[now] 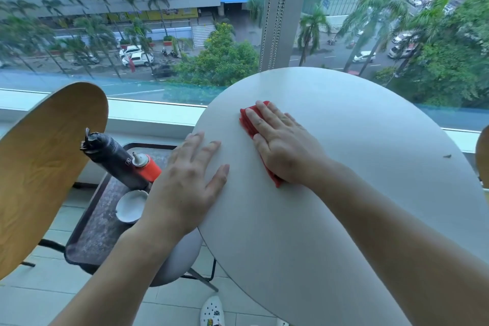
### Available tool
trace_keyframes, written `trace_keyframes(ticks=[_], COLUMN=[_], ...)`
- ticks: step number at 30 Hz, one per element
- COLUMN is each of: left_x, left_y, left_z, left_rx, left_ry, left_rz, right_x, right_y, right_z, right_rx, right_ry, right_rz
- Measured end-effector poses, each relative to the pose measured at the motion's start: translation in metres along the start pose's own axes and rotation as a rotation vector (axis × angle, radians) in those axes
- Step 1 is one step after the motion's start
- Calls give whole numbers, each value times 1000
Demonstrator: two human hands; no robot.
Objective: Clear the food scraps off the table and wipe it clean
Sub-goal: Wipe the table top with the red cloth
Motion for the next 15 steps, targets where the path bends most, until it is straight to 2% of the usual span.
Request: trace_keyframes(ticks=[8, 15], left_x=[4, 7], left_y=[0, 2], left_z=[-1, 1], left_rx=[-15, -22], left_ry=[1, 8], left_rz=[-16, 8], right_x=[-25, 23], right_y=[-1, 15], right_z=[74, 116], right_rx=[-16, -47], right_ry=[53, -68], right_rz=[-40, 10])
Point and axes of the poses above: each hand's wrist, its own z-axis away from the middle knuckle, its own y-axis out of the back of the hand, x = y × z, the point moved 3 cm from there along -z, towards the middle knuckle, and after that the axes turned 1 degree about -z, right-handed, at the moved point
